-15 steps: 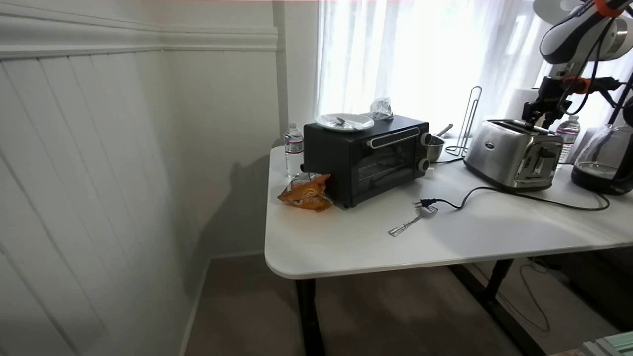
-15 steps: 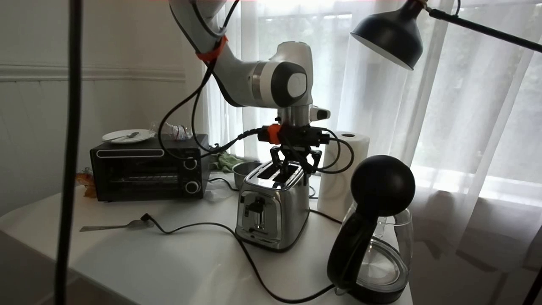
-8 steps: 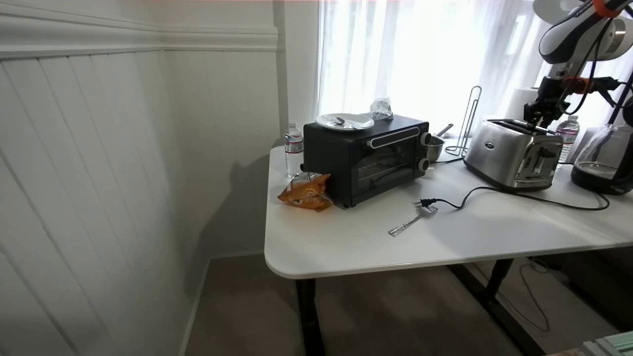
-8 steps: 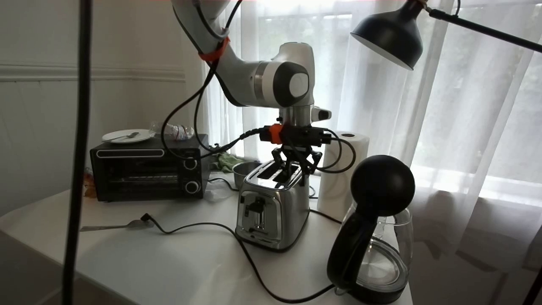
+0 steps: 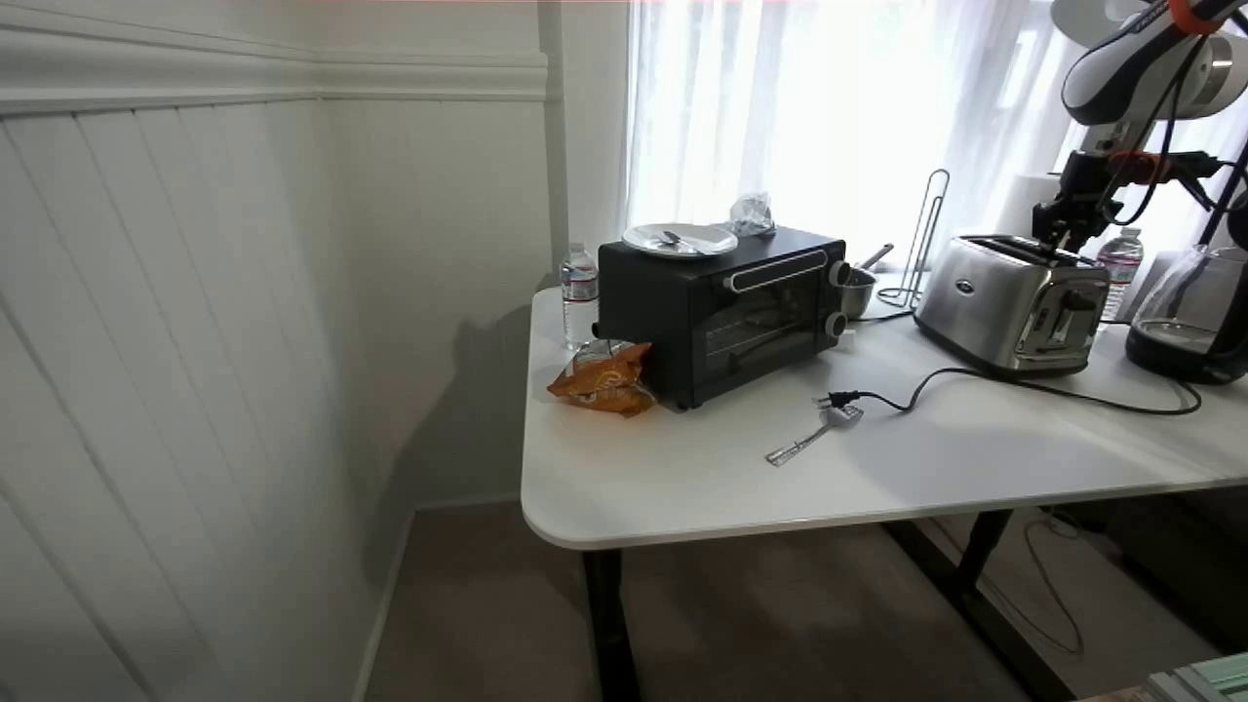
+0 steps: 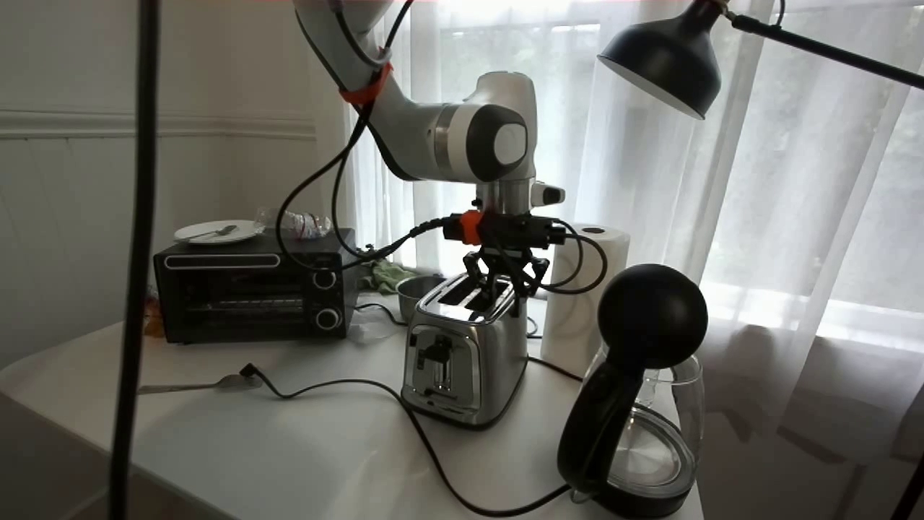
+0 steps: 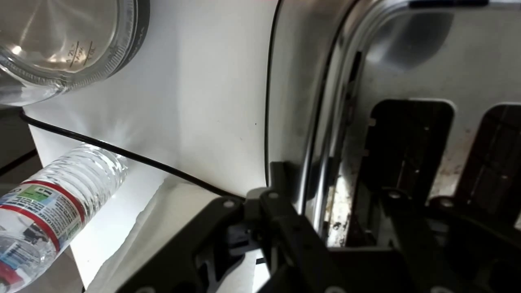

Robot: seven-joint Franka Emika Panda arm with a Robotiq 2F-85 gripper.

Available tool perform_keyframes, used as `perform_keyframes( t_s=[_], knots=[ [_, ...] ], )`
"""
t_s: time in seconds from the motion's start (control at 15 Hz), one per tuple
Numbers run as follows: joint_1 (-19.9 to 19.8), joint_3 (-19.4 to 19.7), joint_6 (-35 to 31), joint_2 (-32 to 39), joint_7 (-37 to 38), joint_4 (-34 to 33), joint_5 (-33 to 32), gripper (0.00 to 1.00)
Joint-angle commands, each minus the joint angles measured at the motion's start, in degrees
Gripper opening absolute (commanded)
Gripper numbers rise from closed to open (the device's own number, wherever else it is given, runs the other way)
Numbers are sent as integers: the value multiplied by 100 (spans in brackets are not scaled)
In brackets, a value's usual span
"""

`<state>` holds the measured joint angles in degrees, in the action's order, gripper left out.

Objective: Slide the toaster to the left of the table

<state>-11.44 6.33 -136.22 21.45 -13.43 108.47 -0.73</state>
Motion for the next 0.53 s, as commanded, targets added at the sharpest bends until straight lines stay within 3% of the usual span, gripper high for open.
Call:
perform_keyframes(
  t_s=[0.0, 0.47],
  knots=[
    [-163, -271, 103, -81, -664, -3, 315, 16],
    [-298, -596, 161, -312, -1648, 142, 681, 16]
  ],
)
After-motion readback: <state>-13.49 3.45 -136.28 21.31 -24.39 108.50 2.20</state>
